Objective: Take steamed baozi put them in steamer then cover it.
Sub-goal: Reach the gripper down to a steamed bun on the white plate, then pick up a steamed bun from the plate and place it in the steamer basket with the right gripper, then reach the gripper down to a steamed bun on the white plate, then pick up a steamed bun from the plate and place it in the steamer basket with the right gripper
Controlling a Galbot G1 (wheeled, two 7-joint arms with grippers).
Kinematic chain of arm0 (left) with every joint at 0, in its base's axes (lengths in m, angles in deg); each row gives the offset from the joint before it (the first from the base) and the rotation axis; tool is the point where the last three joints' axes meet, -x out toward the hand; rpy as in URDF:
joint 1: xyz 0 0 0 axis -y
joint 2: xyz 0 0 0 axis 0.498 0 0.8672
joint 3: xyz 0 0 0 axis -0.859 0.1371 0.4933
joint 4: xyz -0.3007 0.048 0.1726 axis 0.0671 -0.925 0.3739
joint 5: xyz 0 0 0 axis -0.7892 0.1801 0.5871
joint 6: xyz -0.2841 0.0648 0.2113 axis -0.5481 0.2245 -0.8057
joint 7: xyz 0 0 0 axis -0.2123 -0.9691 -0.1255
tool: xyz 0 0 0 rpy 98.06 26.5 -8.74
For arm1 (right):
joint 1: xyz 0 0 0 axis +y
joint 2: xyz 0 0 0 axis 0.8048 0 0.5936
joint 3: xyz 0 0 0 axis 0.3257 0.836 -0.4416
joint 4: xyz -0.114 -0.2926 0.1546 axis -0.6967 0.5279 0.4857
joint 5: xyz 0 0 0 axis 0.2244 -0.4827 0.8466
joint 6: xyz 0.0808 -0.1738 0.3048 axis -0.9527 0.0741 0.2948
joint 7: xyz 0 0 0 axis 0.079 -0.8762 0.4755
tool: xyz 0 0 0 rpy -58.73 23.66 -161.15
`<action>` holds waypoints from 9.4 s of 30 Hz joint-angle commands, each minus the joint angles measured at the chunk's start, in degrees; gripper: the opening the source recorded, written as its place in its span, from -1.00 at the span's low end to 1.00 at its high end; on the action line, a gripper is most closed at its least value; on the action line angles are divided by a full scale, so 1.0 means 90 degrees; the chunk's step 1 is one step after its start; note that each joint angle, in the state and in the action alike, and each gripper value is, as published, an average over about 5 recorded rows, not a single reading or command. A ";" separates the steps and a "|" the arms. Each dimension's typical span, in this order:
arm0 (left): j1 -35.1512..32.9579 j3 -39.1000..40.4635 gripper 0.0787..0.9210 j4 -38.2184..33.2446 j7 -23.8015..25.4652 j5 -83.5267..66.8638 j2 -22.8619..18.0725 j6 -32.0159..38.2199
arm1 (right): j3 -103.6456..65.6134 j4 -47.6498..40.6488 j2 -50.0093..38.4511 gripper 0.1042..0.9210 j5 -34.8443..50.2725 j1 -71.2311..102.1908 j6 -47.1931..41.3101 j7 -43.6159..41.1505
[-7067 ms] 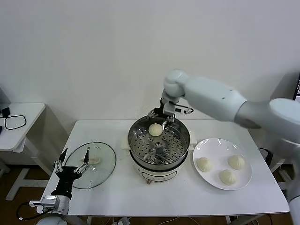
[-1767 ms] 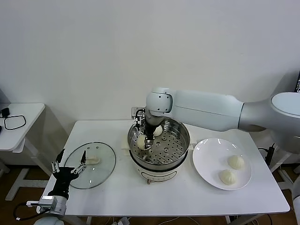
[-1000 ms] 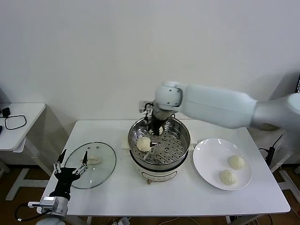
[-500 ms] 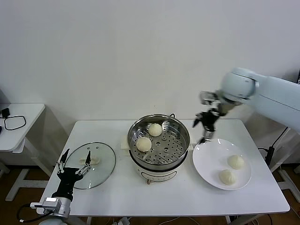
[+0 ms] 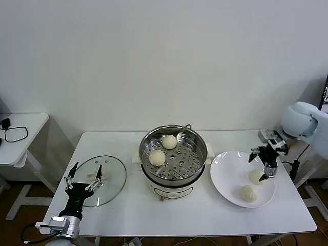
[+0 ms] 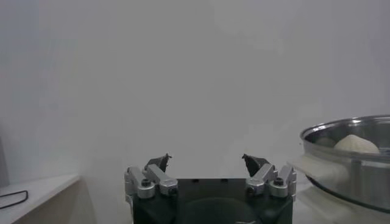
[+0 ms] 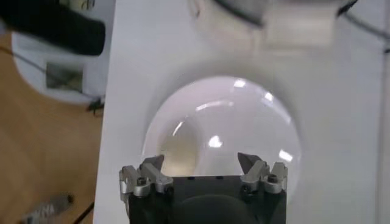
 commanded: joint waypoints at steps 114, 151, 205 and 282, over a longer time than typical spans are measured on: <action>0.0135 -0.0242 0.77 0.0234 0.0015 -0.0013 0.0119 -0.0043 | 0.1831 0.0423 0.4103 0.39 -0.2221 -0.2143 0.4987 0.2171; 0.0188 -0.0268 0.77 0.0361 0.0017 -0.0008 0.0124 -0.0041 | 0.2010 0.0853 0.4053 0.39 -0.1905 -0.1511 0.4565 0.1750; 0.0075 0.0218 0.77 0.0092 -0.0103 0.0213 0.0036 -0.0017 | -0.2616 -0.2593 0.0992 0.76 -0.1920 0.2475 0.0535 0.0537; 0.0233 0.0381 0.77 0.0302 -0.0078 0.0258 0.0113 0.0056 | 0.3099 0.0650 0.1324 0.36 0.3249 -0.4318 -0.1457 0.0560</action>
